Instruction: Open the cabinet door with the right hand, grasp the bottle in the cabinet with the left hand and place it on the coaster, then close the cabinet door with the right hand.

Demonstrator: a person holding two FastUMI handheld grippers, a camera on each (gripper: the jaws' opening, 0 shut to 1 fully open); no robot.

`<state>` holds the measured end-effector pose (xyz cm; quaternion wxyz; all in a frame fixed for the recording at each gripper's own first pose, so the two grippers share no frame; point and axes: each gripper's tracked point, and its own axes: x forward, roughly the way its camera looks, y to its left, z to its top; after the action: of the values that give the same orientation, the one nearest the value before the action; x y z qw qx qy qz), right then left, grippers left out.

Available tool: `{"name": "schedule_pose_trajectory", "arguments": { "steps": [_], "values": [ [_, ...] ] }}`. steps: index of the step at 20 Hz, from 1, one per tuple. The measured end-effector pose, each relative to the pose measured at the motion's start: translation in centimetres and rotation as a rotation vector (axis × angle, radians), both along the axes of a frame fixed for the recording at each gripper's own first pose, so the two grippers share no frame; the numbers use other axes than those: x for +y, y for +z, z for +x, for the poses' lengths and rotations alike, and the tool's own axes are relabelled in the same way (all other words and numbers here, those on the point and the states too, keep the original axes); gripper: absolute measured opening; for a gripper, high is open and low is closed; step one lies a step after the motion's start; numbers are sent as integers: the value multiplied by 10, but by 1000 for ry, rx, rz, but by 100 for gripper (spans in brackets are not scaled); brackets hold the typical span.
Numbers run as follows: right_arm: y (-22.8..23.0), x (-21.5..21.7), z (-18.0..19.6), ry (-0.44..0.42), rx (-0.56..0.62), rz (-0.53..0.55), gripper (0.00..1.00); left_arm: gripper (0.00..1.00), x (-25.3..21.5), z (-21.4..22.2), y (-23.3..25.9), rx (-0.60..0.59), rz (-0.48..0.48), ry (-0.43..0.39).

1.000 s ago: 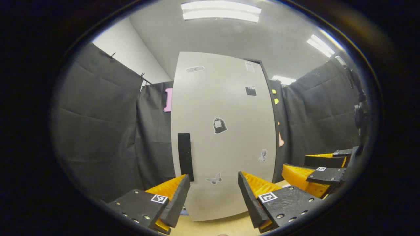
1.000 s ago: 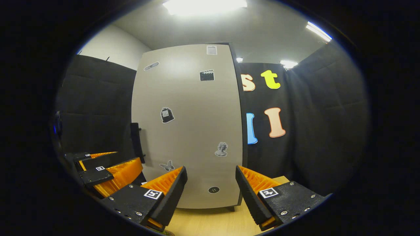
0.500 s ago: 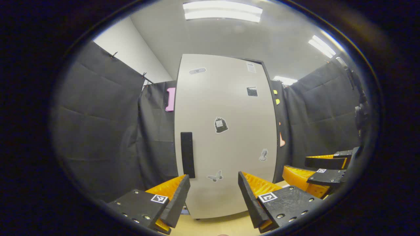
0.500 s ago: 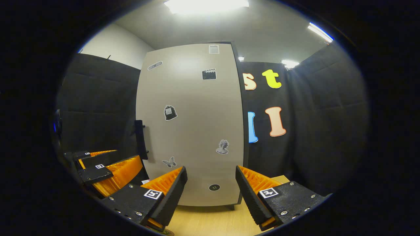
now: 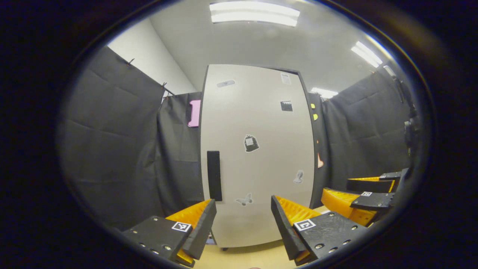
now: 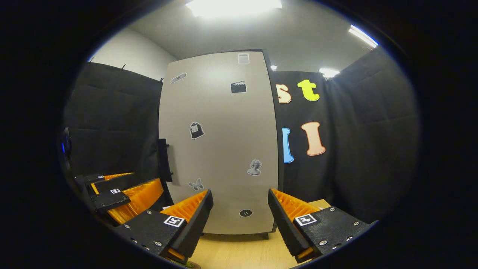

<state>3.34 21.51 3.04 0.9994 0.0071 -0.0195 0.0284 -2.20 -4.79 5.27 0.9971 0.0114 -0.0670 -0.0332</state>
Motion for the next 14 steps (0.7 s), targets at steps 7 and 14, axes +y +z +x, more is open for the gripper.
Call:
{"name": "schedule_pose_trajectory", "arguments": {
  "steps": [7, 14],
  "values": [
    [-2, 2, -1, -24, 12, -2, 92, 90, 2, -1, 0, -2, 6, 14],
    [-5, 0, 0, -30, 6, 5, 92, 84, 3, -1, 0, -2, -13, 16]
  ]
}}
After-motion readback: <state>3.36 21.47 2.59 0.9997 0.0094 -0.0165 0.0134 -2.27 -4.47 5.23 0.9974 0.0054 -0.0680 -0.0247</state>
